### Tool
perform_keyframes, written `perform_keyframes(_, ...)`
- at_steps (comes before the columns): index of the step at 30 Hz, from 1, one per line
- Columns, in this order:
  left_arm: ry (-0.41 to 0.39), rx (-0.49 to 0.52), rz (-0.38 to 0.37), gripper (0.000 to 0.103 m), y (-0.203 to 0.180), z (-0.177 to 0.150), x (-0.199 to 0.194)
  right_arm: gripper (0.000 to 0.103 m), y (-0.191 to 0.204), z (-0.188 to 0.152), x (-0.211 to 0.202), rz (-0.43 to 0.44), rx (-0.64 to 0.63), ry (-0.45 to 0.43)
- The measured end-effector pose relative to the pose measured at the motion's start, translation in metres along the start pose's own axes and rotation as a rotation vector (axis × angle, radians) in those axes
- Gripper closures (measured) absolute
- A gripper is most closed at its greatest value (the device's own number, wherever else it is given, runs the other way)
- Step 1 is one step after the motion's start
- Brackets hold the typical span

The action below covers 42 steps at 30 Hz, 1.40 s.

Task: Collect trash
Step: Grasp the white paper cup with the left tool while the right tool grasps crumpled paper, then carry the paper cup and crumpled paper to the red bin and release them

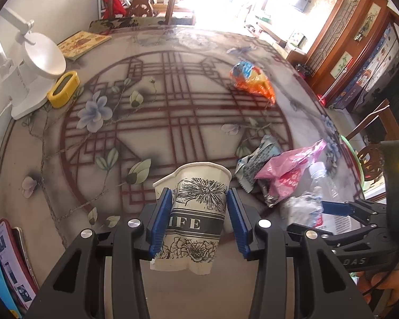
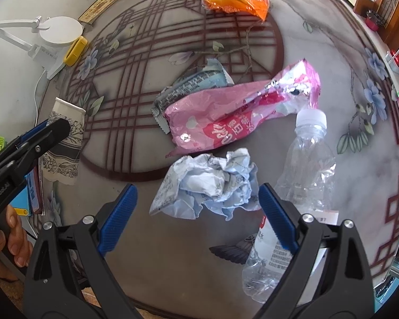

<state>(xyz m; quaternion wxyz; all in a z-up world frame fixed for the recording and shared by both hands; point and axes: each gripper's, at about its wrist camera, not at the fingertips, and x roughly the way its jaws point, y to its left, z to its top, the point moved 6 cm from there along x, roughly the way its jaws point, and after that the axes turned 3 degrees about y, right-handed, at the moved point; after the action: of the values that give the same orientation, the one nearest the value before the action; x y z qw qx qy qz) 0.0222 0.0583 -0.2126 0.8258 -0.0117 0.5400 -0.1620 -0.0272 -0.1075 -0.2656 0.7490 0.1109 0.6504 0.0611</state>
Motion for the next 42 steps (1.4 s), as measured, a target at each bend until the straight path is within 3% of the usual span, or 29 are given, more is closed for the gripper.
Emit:
perform_keyframes(4,0.026,-0.026,0.008,0.062,0.01,-0.004,0.009,0.012,0.0,-0.001,0.001,0.001,0.003,-0.002)
perform_keyframes(7,0.039,-0.036,0.024,0.048,0.016,-0.007,0.014,0.012,0.001,0.001,0.0,-0.008,-0.005,-0.017)
perform_keyframes(10,0.045,-0.05,0.031,0.043,0.021,-0.007,0.017,0.014,0.004,0.003,-0.001,-0.013,-0.024,-0.028)
perform_keyframes(19,0.076,-0.039,0.041,0.037,0.02,-0.008,0.031,0.045,0.002,0.007,-0.005,-0.003,-0.033,-0.04)
perform_keyframes(23,0.104,-0.018,0.048,0.041,0.015,-0.013,0.042,0.056,0.002,0.009,-0.018,0.009,-0.027,-0.08)
perform_keyframes(25,0.117,-0.021,0.046,0.054,0.015,-0.016,0.047,0.057,0.001,0.01,-0.026,0.018,-0.024,-0.102)
perform_keyframes(29,0.092,-0.016,0.052,0.063,0.011,-0.014,0.043,0.059,-0.002,0.013,-0.051,0.032,-0.015,-0.167)
perform_keyframes(36,-0.011,0.001,0.027,0.063,-0.016,0.006,0.013,0.059,-0.022,0.021,-0.099,0.032,0.008,-0.292)
perform_keyframes(42,-0.086,0.05,-0.024,0.063,-0.064,0.027,-0.013,0.059,-0.042,0.024,-0.124,0.033,0.034,-0.357)
